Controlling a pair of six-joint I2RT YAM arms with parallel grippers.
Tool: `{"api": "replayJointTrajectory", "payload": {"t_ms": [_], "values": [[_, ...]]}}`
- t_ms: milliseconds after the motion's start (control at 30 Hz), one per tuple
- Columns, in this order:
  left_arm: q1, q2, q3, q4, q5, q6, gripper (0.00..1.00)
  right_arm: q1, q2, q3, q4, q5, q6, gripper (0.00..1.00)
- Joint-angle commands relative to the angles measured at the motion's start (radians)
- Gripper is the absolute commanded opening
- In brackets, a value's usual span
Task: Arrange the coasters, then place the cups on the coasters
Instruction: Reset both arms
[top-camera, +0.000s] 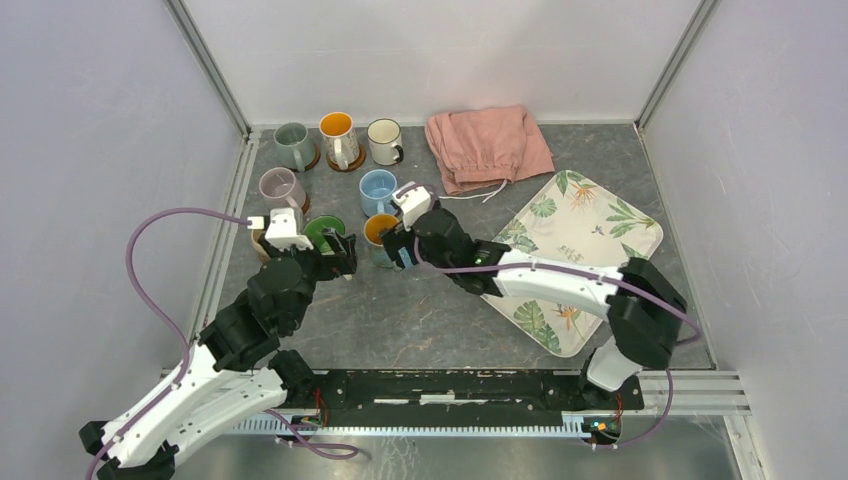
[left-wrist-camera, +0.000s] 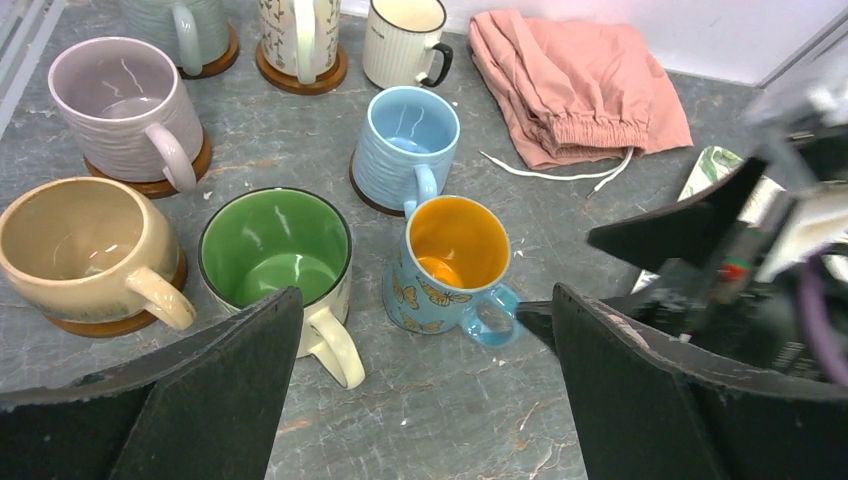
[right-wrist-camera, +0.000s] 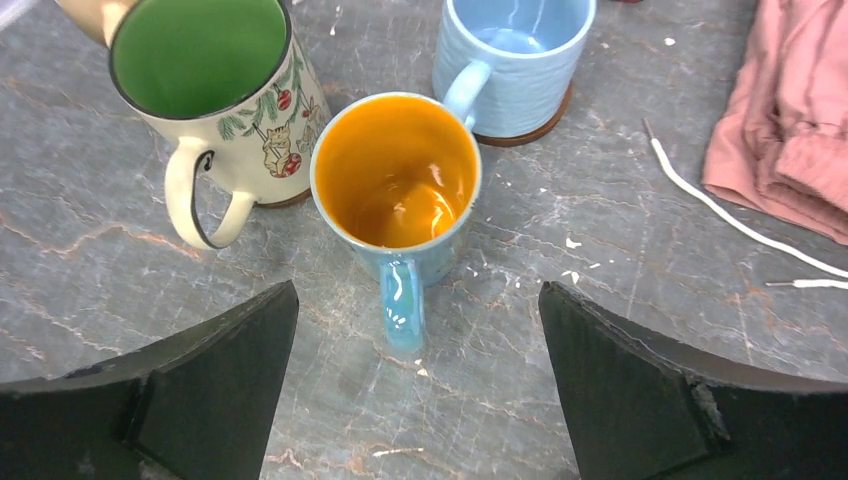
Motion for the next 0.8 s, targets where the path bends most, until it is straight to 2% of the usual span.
{"api": "replayJointTrajectory", "payload": {"t_ms": [0, 400, 767], "values": [[-0.002, 0.029, 0.015, 0.038, 0.028, 0.026, 1.0, 0.005, -0.136, -0.074, -0.003, 0.047, 0.03, 0.98], [-0.001, 0.17, 0.089, 0.089, 0.092, 0.066, 1.0, 0.004, -0.535, -0.385, 0.007, 0.235, 0.049, 0.98], [0.0, 0.274, 0.071, 0.203, 0.211, 0.106, 1.0, 0.004, -0.745, -0.531, -0.032, 0.347, 0.072, 0.98]]}}
